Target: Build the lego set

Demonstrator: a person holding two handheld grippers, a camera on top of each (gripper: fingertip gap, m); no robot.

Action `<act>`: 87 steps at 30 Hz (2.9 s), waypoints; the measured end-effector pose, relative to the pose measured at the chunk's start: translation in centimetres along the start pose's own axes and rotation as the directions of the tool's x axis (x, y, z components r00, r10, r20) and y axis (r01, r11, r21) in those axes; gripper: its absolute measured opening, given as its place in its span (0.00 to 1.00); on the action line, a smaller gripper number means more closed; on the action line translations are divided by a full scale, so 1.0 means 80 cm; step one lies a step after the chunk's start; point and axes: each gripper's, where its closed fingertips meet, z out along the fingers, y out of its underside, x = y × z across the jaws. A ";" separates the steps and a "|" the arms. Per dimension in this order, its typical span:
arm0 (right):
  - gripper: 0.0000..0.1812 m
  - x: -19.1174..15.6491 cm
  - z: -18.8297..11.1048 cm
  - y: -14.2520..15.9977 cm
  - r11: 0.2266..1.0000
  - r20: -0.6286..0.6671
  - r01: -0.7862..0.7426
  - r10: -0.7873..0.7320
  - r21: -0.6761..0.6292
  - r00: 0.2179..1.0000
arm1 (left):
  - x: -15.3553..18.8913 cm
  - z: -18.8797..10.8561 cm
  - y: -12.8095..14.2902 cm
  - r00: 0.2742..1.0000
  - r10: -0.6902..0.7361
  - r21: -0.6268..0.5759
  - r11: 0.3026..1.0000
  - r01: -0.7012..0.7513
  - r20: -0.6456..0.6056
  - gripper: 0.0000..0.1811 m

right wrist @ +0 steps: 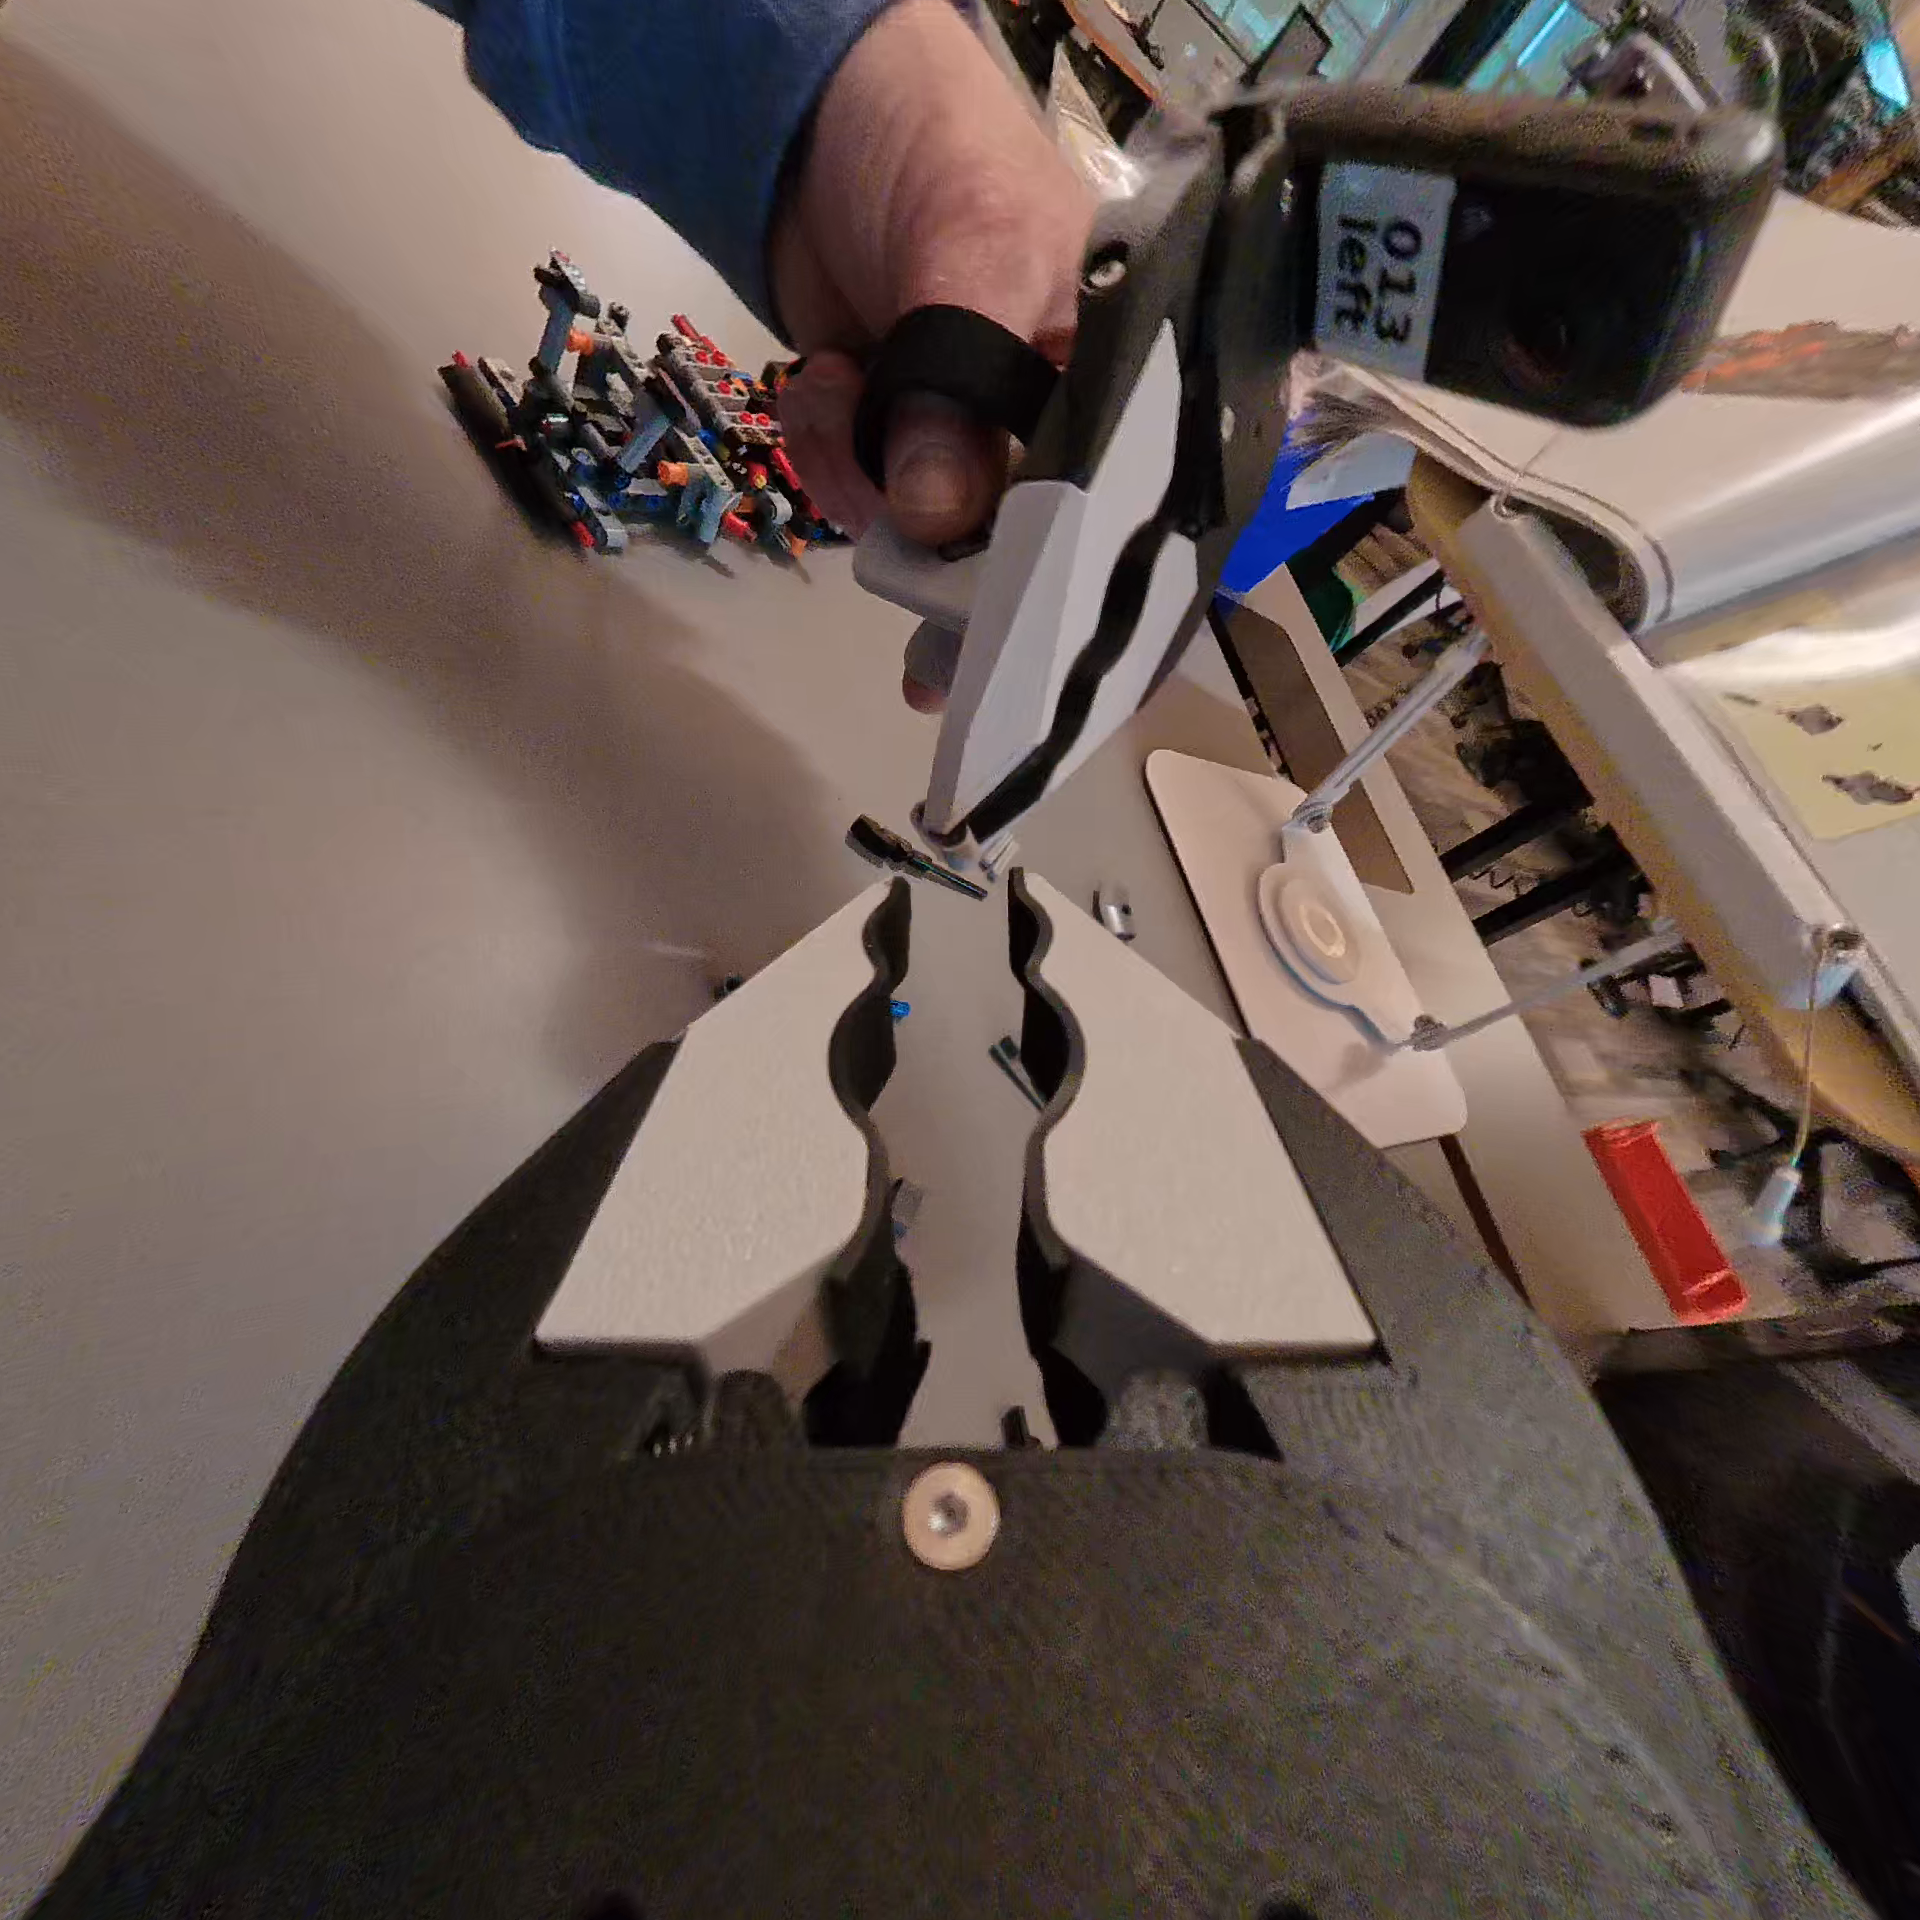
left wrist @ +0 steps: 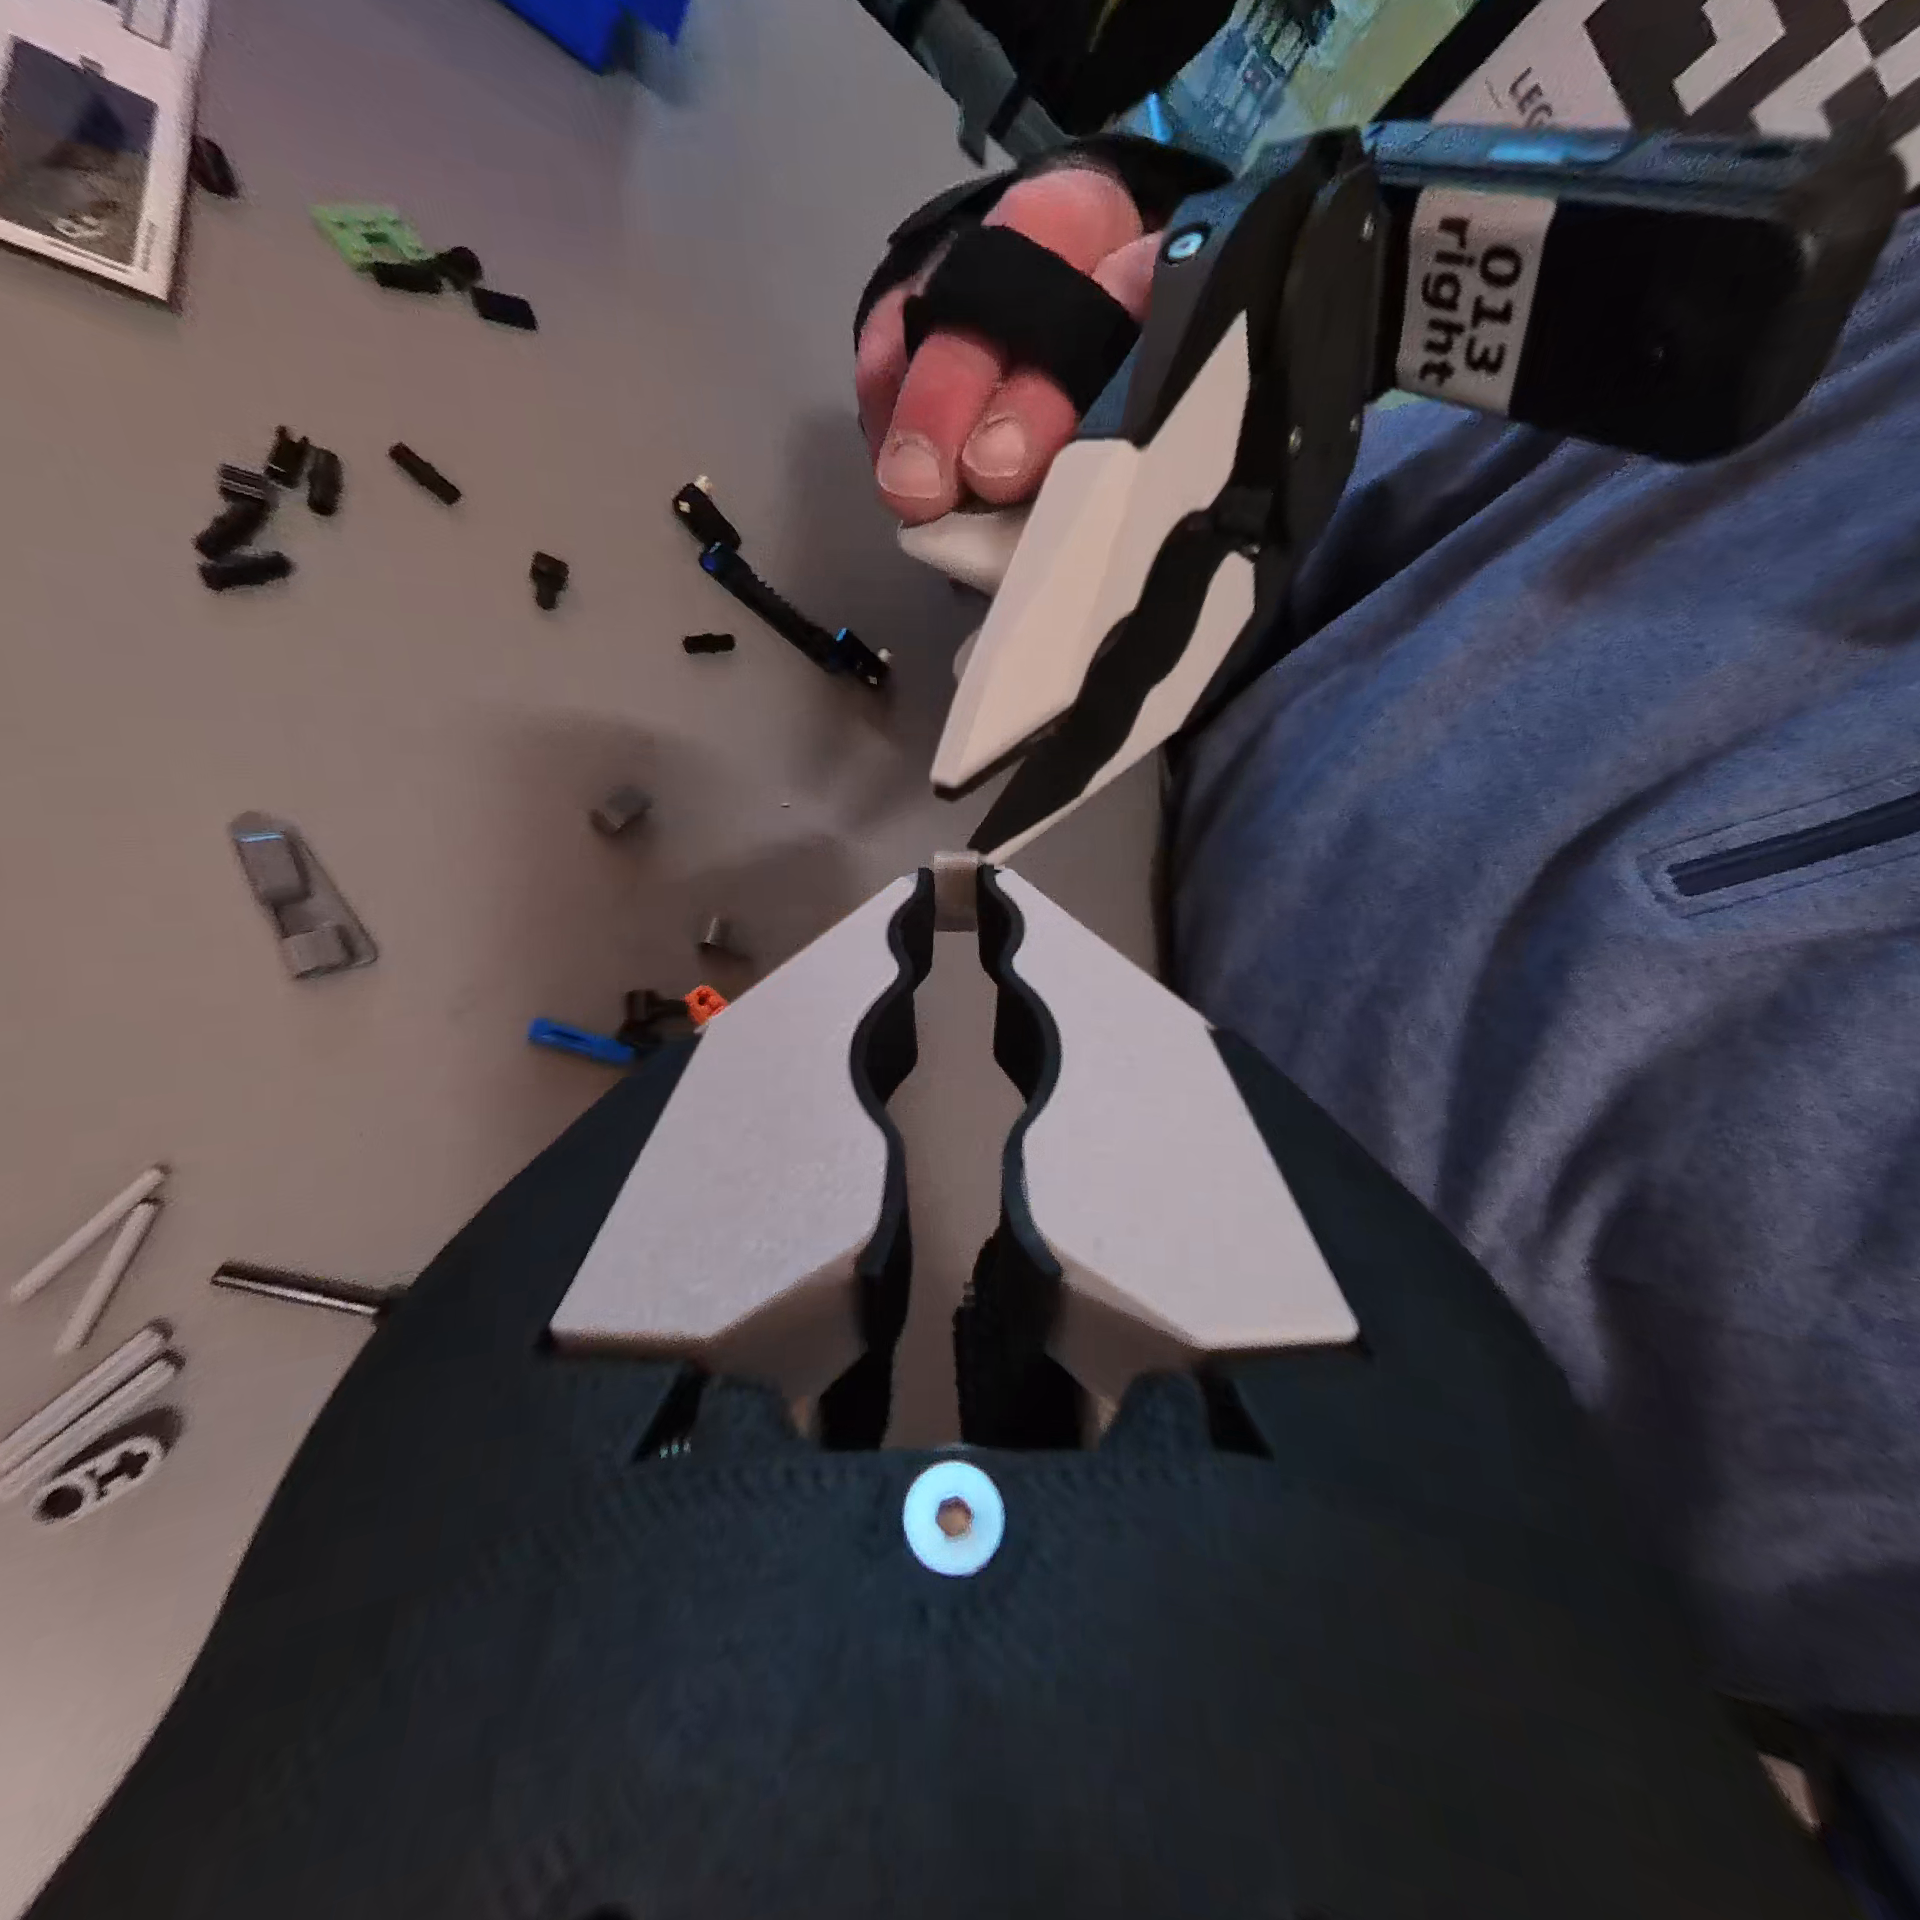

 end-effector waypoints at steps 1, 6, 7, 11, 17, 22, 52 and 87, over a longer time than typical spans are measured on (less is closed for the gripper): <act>0.09 -0.003 0.000 0.000 1.000 0.003 0.022 -0.022 -0.001 1.000 | 0.002 0.003 0.000 1.000 -0.011 -0.008 1.000 0.011 -0.021 0.03; 0.06 -0.011 0.001 0.000 0.998 0.016 0.058 -0.058 0.008 0.998 | 0.000 0.013 0.001 0.998 -0.042 -0.052 0.998 0.040 -0.053 0.03; 0.05 -0.009 0.001 0.003 0.998 0.011 0.059 -0.059 0.000 0.998 | 0.000 0.015 0.002 0.997 -0.050 -0.059 0.997 0.046 -0.063 0.03; 0.04 -0.012 -0.001 0.010 0.998 0.027 0.064 -0.064 -0.004 0.998 | 0.004 0.023 0.000 0.993 -0.058 -0.077 0.996 0.050 -0.104 0.03; 0.03 -0.007 -0.009 0.009 0.999 0.060 -0.033 0.031 0.024 0.998 | 0.005 0.024 -0.009 0.988 -0.089 -0.061 0.995 0.082 -0.129 0.05; 0.03 0.005 -0.014 0.007 0.986 0.072 -0.154 0.149 0.066 0.986 | 0.008 -0.001 -0.033 0.999 0.048 0.043 0.998 -0.048 0.001 0.15; 0.03 -0.044 0.001 0.000 0.969 0.244 -0.247 0.238 0.006 0.940 | 0.022 0.004 0.047 0.562 0.159 0.074 0.927 -0.368 0.811 0.13; 0.05 -0.129 0.022 0.065 0.923 0.465 -0.182 0.333 -0.339 0.820 | -0.025 0.080 0.120 0.653 0.223 -0.121 0.973 -0.198 0.724 0.03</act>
